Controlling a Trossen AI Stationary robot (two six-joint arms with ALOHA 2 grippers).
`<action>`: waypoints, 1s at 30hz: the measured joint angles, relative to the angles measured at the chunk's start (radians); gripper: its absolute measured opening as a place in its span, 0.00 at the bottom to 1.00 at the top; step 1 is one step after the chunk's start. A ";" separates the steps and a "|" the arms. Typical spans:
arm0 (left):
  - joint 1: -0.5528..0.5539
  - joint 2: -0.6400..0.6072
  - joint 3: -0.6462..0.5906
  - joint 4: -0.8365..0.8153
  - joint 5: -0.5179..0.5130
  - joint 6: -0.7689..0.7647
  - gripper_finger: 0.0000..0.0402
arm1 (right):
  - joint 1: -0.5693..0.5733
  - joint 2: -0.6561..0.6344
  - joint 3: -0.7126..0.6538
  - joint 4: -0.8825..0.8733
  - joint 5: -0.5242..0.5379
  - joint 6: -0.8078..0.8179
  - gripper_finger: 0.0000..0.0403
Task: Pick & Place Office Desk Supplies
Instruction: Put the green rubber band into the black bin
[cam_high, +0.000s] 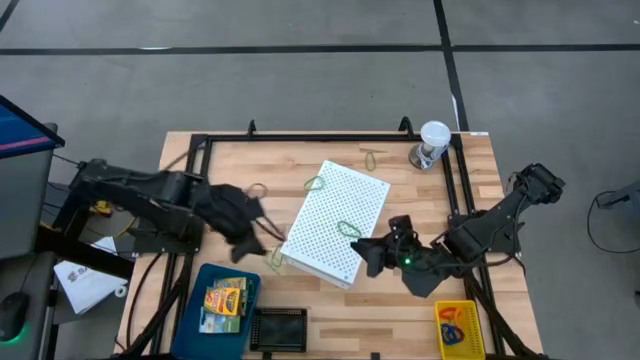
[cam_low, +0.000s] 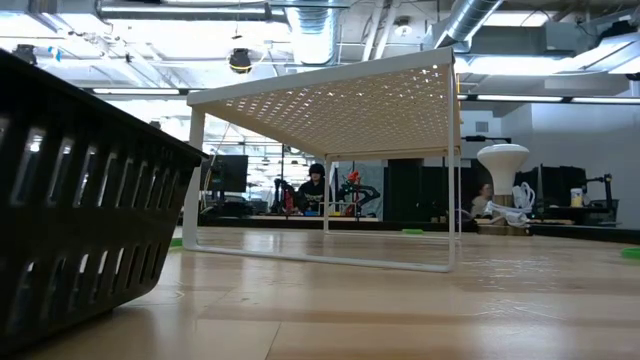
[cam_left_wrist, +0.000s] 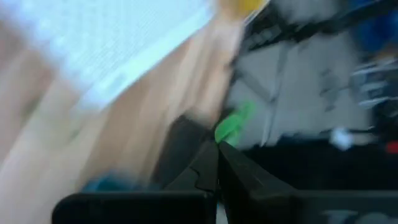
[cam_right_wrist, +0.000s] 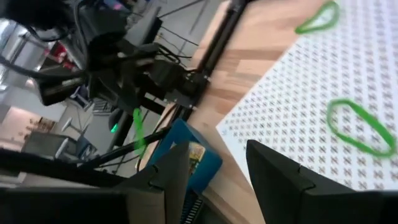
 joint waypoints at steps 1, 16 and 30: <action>-0.001 0.026 0.000 0.089 -0.004 0.000 0.00 | 0.000 0.000 0.000 0.019 0.000 -0.036 0.39; 0.084 0.256 0.032 0.565 0.014 0.022 0.00 | -0.003 -0.008 0.000 0.333 -0.105 -0.409 0.52; 0.091 0.260 0.086 0.570 0.003 0.041 0.00 | -0.079 -0.005 0.000 0.297 -0.197 -0.461 0.65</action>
